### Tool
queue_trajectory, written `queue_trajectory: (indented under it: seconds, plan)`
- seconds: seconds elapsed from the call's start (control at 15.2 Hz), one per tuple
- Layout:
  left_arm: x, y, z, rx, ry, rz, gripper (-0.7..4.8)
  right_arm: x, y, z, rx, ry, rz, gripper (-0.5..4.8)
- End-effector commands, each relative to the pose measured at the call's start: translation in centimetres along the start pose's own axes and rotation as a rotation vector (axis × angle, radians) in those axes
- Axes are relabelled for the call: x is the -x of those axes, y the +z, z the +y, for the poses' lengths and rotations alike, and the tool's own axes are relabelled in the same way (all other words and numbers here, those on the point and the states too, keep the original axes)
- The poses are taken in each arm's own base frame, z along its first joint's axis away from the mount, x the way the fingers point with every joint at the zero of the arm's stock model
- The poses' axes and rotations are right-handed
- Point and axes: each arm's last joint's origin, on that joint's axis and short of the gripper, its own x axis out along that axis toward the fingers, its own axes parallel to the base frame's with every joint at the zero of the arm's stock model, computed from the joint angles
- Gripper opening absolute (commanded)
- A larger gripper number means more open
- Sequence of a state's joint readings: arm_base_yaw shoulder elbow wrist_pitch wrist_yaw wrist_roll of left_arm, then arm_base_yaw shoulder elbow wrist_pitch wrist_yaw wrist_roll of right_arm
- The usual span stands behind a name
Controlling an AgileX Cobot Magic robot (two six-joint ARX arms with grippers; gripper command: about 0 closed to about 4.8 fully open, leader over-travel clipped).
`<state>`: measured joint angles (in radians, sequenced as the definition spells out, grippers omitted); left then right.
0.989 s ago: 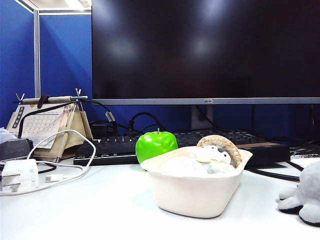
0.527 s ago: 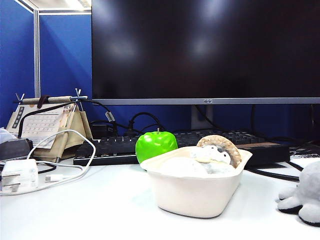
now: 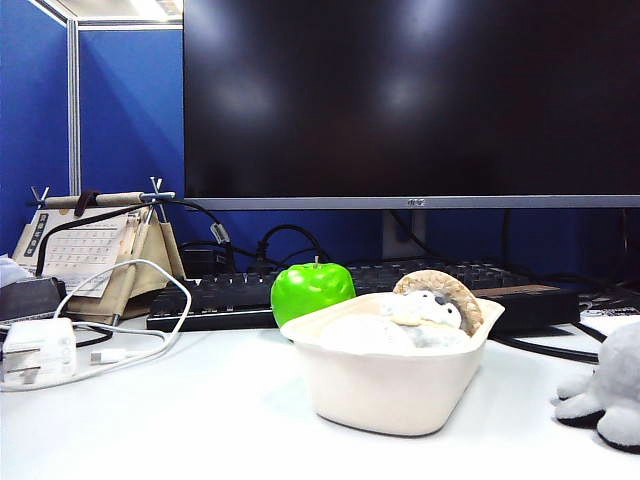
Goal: Place the tilting octopus upright.
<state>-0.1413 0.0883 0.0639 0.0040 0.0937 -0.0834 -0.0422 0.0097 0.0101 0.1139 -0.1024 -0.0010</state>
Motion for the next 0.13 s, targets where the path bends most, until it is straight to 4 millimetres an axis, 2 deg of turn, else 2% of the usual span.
queue_trajectory:
  seconds: [0.07,0.13]
  plan:
    - [0.01,0.15,-0.01,0.002,0.0,-0.012,-0.06,0.0,0.11,0.01,0.001,0.004,-0.01,0.08]
    - [0.01,0.15,-0.01,0.002,0.0,-0.012,-0.06,0.0,0.11,0.01,0.001,0.004,-0.01,0.08]
